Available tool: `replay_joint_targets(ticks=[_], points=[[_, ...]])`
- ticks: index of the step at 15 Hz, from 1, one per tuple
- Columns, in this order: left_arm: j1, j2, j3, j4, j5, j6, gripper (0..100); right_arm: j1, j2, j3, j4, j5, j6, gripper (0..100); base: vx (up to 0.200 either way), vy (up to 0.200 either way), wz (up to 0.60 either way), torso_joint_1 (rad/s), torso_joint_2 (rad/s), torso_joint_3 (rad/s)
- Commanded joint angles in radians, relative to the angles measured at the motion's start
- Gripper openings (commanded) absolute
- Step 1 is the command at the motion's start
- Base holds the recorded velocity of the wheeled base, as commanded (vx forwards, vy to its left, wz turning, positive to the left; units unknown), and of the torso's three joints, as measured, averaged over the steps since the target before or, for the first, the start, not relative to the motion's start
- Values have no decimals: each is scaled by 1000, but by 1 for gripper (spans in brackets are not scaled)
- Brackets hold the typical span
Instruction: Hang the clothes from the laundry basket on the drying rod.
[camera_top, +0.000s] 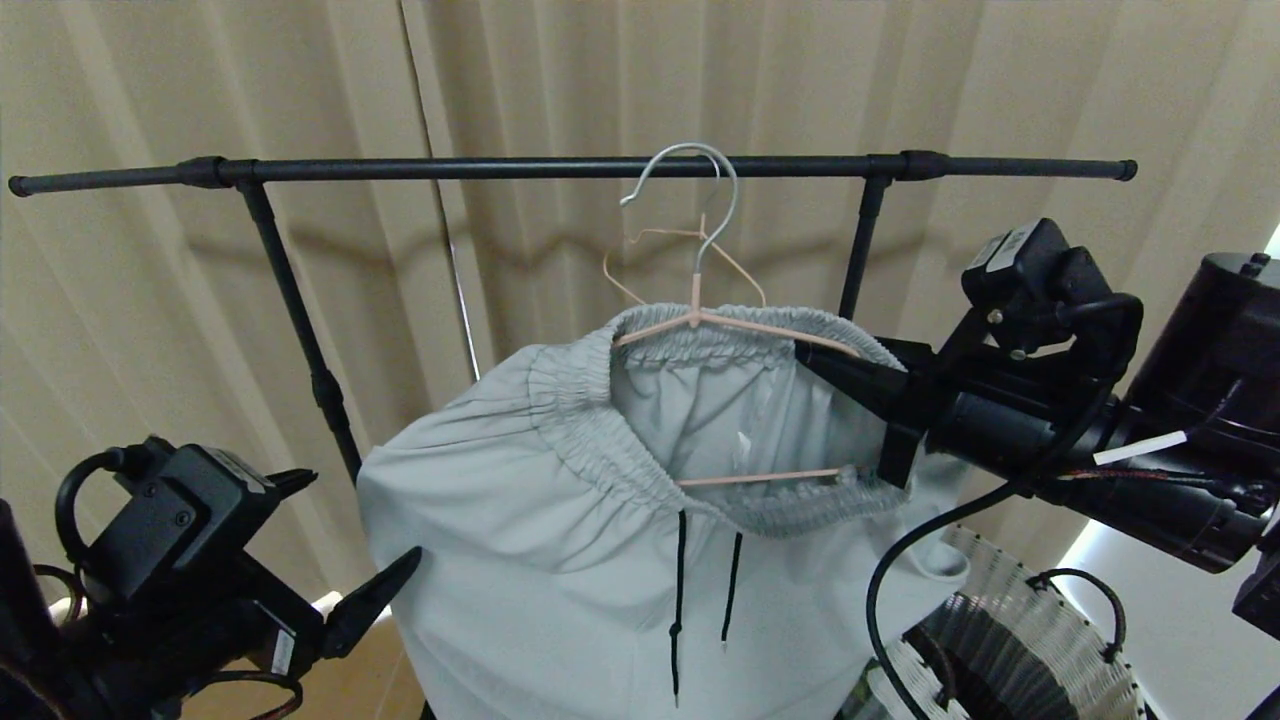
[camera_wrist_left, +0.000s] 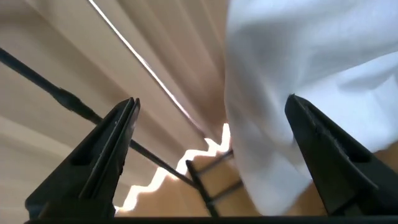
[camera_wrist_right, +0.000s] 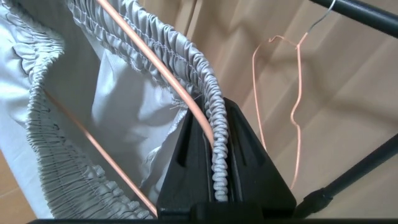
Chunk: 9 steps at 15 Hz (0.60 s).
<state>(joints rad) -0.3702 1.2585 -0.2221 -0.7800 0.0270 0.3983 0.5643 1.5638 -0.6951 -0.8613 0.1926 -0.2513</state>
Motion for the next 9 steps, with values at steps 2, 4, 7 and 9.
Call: replay_joint_targets(ticks=[2,4,7,9], points=[[7,18,3,1,-27,-62,100,2,-11,-1,-2,2,1,0,0,0,0,0,0,0],[8,53,-13,1,-68,-145,100,5,-21,-1,-2,5,1,0,0,0,0,0,0,0],[7,64,-16,-1,-90,-147,0,6,-30,0,-2,7,1,0,0,0,0,0,0,0],[8,82,-46,-1,-88,-148,0,6,-38,0,-1,7,1,0,0,0,0,0,0,0]])
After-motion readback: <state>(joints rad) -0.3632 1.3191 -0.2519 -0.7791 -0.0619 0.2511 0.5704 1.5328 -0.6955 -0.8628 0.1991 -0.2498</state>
